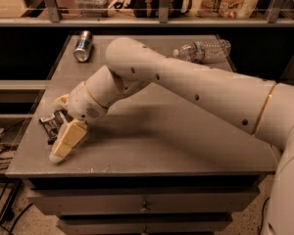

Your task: Move rxbar chocolate near redbull can

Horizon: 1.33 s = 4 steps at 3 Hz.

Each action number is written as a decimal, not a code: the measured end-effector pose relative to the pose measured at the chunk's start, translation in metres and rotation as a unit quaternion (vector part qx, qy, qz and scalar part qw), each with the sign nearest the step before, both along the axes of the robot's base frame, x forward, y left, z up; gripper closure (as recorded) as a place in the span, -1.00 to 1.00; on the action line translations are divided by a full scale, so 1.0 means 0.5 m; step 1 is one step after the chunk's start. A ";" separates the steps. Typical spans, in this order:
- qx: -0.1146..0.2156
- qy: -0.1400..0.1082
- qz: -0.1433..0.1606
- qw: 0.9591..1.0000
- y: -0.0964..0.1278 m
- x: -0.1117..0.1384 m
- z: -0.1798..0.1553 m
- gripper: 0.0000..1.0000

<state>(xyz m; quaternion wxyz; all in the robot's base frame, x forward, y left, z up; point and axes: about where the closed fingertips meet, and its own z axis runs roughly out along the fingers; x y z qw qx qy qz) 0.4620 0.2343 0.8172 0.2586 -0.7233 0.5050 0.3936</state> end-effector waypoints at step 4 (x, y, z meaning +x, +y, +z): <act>-0.005 0.003 -0.003 1.000 -0.004 0.004 0.012 1.00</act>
Offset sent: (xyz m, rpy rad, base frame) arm 0.0167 -0.0294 -0.0118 -0.0445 -0.0004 -0.0926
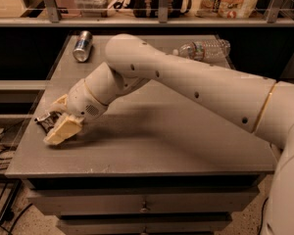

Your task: Move rxbar chocolate near redbull can

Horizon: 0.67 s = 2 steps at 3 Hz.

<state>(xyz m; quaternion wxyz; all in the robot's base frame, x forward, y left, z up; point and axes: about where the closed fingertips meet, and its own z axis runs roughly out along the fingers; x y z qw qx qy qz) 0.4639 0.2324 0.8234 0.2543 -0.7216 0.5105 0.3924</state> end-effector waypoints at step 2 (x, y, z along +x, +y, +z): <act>0.000 0.000 0.000 1.000 0.000 0.000 0.001 1.00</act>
Offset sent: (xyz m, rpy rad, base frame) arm 0.0935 -0.1326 0.0701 -0.0862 -0.2456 -0.3246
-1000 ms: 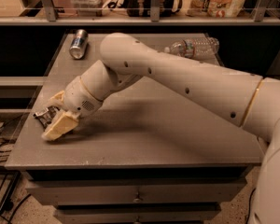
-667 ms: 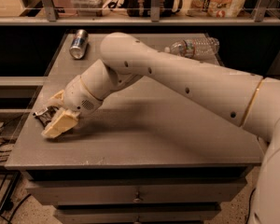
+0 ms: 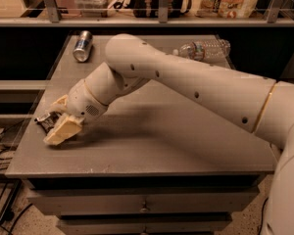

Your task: Move rxbar chocolate near redbull can

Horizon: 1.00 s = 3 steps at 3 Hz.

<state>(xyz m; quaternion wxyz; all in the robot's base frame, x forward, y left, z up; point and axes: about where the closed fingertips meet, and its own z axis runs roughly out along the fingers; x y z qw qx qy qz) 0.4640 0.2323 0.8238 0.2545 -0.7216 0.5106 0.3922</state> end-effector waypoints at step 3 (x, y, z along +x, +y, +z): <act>0.023 -0.098 -0.113 0.989 -0.204 0.142 0.154 1.00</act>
Offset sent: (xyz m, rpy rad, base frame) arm 0.1199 -0.1673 0.1191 0.0114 -0.3217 -0.3754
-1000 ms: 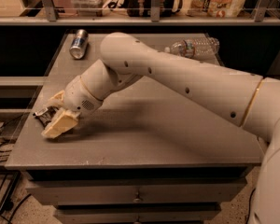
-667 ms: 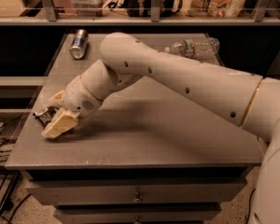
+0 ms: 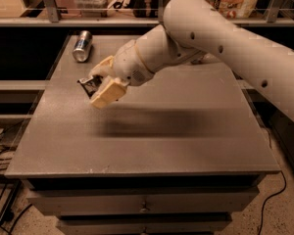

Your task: Move rxbar chocolate near redbull can

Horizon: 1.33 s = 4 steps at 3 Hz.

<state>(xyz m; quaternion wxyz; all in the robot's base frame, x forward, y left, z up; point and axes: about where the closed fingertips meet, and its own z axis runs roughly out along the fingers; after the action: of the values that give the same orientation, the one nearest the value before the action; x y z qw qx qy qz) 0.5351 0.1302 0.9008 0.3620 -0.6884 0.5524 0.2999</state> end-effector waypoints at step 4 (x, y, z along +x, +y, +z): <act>-0.008 0.067 -0.038 0.997 0.073 0.005 -0.153 1.00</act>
Offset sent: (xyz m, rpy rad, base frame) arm -0.0215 0.0509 -0.1085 -0.0273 0.2206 -0.0254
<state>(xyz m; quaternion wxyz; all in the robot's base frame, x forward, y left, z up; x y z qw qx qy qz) 0.5374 0.1665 0.8245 0.3300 -0.6480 0.6039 0.3265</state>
